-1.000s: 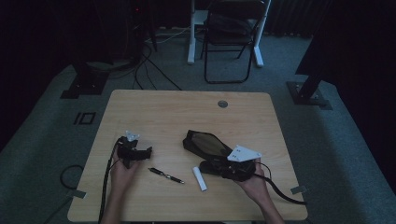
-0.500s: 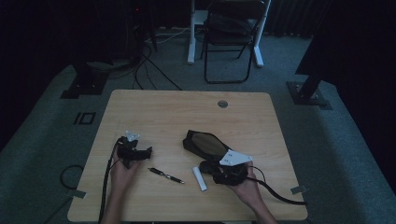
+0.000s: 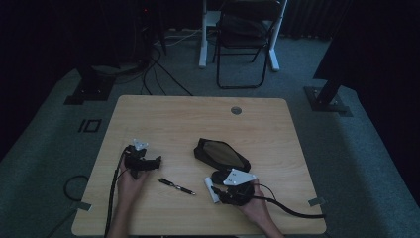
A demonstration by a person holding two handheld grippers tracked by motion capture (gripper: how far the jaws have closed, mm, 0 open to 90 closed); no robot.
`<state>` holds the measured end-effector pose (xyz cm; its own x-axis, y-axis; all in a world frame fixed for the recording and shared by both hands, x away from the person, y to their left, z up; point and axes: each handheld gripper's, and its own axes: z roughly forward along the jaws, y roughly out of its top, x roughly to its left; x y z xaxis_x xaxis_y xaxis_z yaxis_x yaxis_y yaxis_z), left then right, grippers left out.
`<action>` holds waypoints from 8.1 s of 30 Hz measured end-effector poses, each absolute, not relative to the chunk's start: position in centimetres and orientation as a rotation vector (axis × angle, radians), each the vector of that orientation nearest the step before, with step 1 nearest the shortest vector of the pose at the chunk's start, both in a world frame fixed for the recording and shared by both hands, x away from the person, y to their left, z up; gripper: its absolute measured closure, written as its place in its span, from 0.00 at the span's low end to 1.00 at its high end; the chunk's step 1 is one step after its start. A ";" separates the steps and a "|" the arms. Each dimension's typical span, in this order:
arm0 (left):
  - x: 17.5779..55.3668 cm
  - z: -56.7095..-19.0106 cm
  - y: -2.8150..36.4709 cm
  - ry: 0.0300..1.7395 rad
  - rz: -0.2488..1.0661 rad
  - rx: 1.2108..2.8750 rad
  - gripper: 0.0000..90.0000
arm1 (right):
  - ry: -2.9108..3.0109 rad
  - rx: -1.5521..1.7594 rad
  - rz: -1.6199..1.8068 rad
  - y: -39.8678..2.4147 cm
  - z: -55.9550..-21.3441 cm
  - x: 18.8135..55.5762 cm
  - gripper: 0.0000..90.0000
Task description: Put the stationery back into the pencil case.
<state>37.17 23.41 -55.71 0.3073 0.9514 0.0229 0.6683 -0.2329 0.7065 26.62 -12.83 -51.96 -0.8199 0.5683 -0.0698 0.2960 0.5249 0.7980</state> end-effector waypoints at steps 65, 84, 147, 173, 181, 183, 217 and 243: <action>37.1 -55.7 23.4 1.432 0.620 1.986 0.09 | 2.578 0.788 1.049 -11.7 -54.7 26.8 0.80; 37.2 -55.7 23.4 1.431 0.620 1.987 0.09 | 2.524 0.760 1.134 -12.7 -52.4 26.3 0.80; 37.1 -55.7 23.4 1.431 0.620 1.988 0.09 | 2.321 0.751 1.190 -16.3 -47.1 28.9 0.79; 37.2 -55.7 23.4 1.432 0.620 1.987 0.09 | 2.292 0.731 1.177 -16.4 -46.6 31.6 0.79; 37.1 -55.7 23.4 1.431 0.620 1.988 0.09 | 2.296 0.712 1.183 -15.7 -46.0 32.3 0.79; 37.1 -55.7 23.4 1.431 0.620 1.988 0.09 | 2.298 0.718 1.175 -15.7 -46.2 32.6 0.79; 37.2 -55.7 23.4 1.432 0.620 1.987 0.09 | 2.393 0.724 1.078 -14.2 -48.6 35.6 0.79; 37.1 -55.7 23.4 1.431 0.620 1.988 0.09 | 2.436 0.747 1.025 -13.7 -49.7 36.5 0.79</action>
